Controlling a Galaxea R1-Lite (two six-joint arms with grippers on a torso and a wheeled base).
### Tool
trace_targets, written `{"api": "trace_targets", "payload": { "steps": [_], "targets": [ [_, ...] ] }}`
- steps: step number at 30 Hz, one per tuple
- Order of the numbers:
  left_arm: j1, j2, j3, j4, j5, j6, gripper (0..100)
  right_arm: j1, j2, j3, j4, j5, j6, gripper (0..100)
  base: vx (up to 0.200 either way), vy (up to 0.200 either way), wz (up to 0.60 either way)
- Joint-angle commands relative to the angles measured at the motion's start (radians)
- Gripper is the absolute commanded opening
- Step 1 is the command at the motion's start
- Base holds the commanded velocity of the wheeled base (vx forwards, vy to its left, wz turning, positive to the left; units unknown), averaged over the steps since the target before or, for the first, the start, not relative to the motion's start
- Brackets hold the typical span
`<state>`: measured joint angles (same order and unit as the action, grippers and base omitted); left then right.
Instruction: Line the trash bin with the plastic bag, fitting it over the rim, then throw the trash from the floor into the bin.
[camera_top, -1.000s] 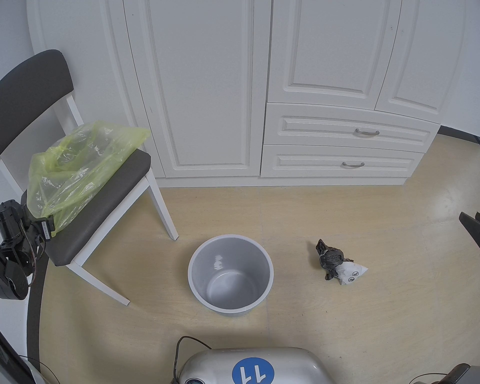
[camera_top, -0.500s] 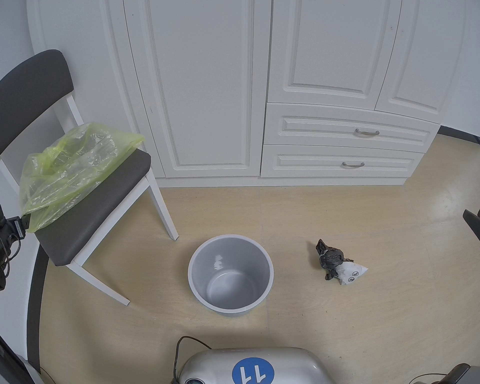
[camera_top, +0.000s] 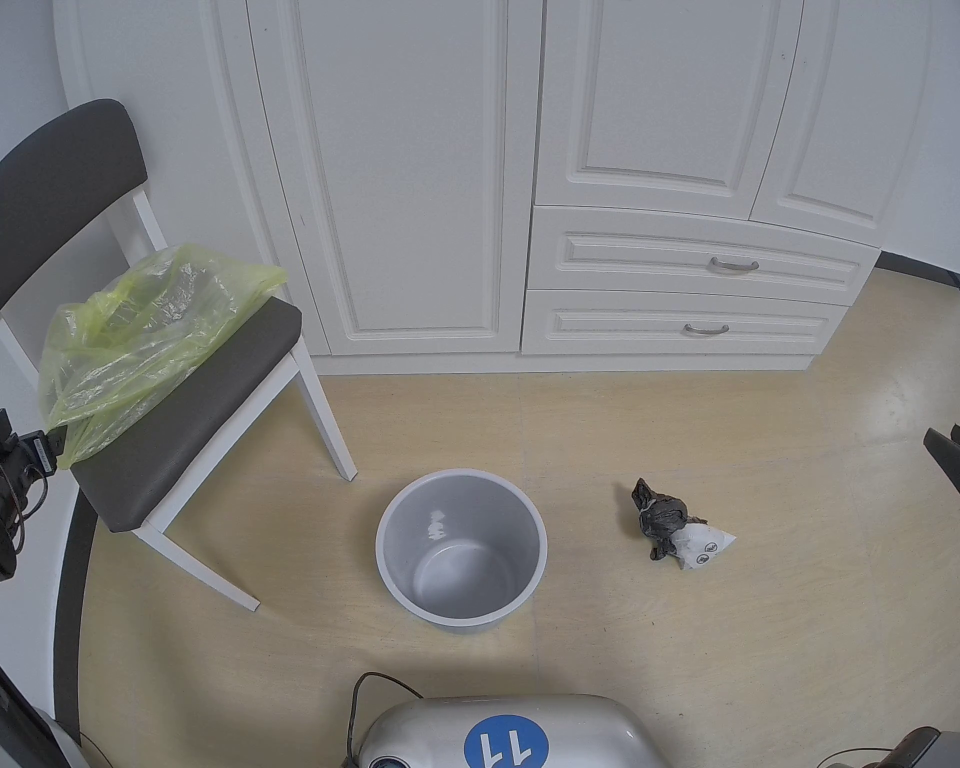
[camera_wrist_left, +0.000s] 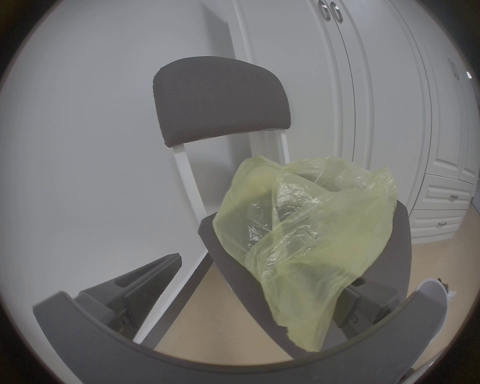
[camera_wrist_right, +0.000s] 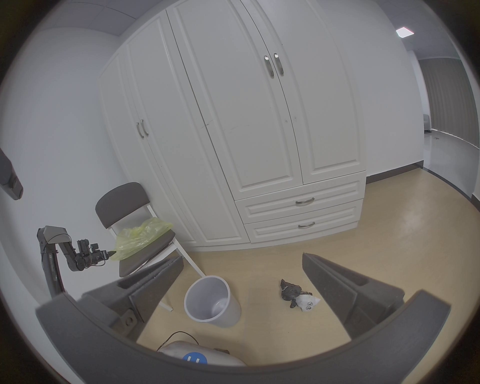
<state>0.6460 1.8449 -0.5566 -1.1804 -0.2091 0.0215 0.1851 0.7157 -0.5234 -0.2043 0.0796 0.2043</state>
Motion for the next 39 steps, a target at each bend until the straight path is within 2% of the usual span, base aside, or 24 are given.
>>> {"api": "trace_targets", "payload": {
  "steps": [1,13,14,26,30,33,35,36,37,39],
  "targets": [
    [-0.031,-0.007,0.015,-0.005,0.007,-0.003,100,0.008,-0.006,0.002,0.002,0.000,-0.002,100,0.000,0.000,0.00],
    [-0.037,0.010,0.010,-0.008,0.010,-0.002,100,0.025,-0.006,0.008,0.002,0.002,-0.002,100,0.000,0.000,0.00],
    [-0.037,0.010,0.010,-0.008,0.010,-0.003,0,0.027,-0.006,0.008,0.002,0.002,-0.002,100,0.000,0.000,0.00],
    [-0.040,-0.004,0.017,-0.008,0.001,-0.006,0,0.034,0.001,0.016,-0.001,0.002,-0.005,100,0.000,0.000,0.00],
    [-0.040,-0.019,0.029,-0.030,-0.007,-0.032,0,0.036,0.002,0.017,-0.001,0.003,-0.011,100,0.000,0.000,0.00],
    [-0.040,-0.024,0.049,-0.081,-0.041,-0.052,0,0.036,0.001,0.016,-0.003,0.003,-0.013,100,0.000,0.000,0.00],
    [-0.039,-0.035,0.087,-0.160,-0.105,-0.066,0,0.040,0.001,0.016,-0.003,0.002,-0.017,100,0.000,0.000,0.00],
    [-0.039,-0.035,0.087,-0.160,-0.105,-0.066,0,0.040,0.001,0.016,-0.003,0.002,-0.017,100,0.000,0.000,0.00],
    [-0.039,-0.039,0.109,-0.197,-0.145,-0.077,0,0.040,0.002,0.013,-0.001,-0.003,-0.017,100,0.000,0.000,0.00],
    [-0.039,-0.041,0.121,-0.225,-0.170,-0.084,0,0.040,0.008,0.010,-0.003,-0.006,-0.017,100,0.000,0.000,0.00]
  ]
}}
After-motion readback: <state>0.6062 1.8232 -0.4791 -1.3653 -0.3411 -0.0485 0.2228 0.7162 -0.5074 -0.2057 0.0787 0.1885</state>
